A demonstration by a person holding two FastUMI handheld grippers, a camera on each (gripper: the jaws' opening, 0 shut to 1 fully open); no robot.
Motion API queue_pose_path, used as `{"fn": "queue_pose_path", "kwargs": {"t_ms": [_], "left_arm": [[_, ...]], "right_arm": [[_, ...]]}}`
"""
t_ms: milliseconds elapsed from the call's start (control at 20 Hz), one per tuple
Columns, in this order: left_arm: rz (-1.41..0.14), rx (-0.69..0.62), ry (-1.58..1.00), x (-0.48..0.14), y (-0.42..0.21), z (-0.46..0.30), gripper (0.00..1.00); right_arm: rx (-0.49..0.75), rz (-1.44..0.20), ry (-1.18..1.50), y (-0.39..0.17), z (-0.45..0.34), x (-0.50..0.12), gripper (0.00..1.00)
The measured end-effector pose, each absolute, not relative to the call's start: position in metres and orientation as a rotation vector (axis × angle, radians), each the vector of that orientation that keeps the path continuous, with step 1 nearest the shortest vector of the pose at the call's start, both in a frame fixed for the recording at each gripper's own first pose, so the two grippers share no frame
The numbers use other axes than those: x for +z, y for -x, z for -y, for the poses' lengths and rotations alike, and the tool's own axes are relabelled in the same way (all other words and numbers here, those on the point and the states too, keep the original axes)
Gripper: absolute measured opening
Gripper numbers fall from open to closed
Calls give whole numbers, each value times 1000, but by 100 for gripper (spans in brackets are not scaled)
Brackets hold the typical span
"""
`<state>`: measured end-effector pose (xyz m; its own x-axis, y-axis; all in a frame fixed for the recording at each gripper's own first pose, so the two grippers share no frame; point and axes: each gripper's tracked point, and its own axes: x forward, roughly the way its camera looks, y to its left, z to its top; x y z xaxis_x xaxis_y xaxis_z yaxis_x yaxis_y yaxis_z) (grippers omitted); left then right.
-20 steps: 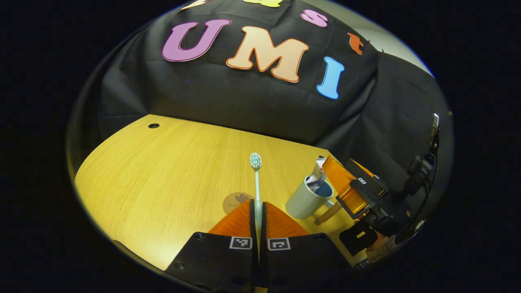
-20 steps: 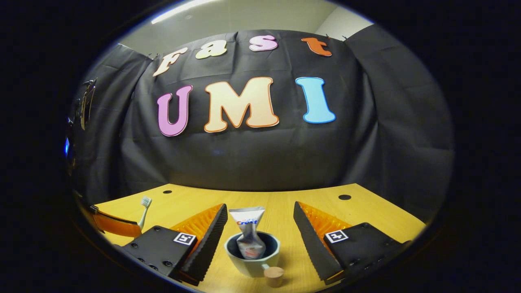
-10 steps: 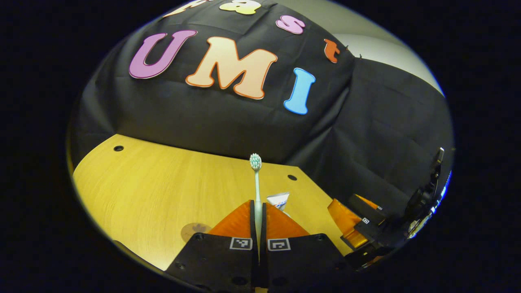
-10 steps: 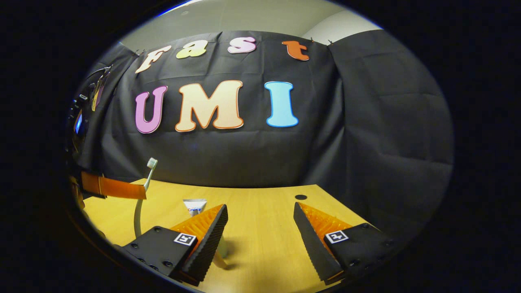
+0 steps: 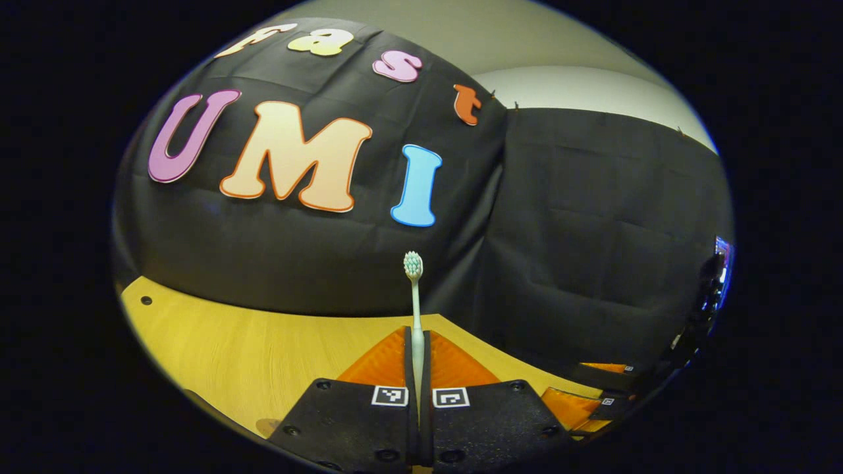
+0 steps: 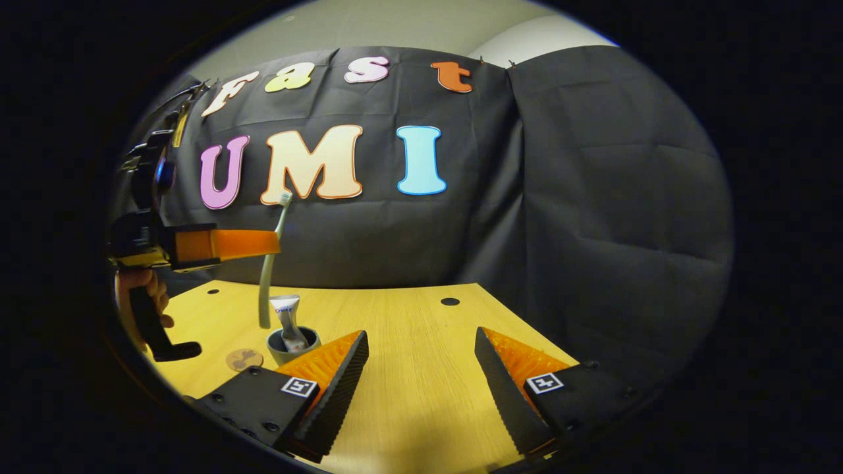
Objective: Put the toothbrush and toothpaste on the desktop into the cup, then pick up the cup and place it on the coaster on the desktop.
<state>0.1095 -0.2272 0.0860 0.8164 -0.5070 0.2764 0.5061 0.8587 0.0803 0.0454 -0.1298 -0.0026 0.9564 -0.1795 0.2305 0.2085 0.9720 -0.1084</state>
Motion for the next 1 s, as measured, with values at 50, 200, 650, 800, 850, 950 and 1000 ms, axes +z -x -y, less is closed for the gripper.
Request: {"fn": "queue_pose_path", "kwargs": {"t_ms": [50,200,650,800,850,950,1000], "left_arm": [[303,-542,-28,80,-113,230,0],[314,-546,-91,57,-126,235,0],[332,-514,-125,41,-133,237,0],[335,-502,-107,35,-135,235,0],[329,-498,-103,33,-134,234,0],[318,-487,-97,28,-138,232,0],[311,-484,-95,25,-139,232,0]], "right_arm": [[-199,220,132,-42,131,-5,99],[-200,215,97,-36,138,-8,99],[-201,212,101,-38,143,-15,99],[-192,200,112,-39,140,-20,99],[-189,197,114,-39,139,-21,99],[-187,192,118,-37,140,-23,99],[-186,190,119,-37,140,-25,99]]}}
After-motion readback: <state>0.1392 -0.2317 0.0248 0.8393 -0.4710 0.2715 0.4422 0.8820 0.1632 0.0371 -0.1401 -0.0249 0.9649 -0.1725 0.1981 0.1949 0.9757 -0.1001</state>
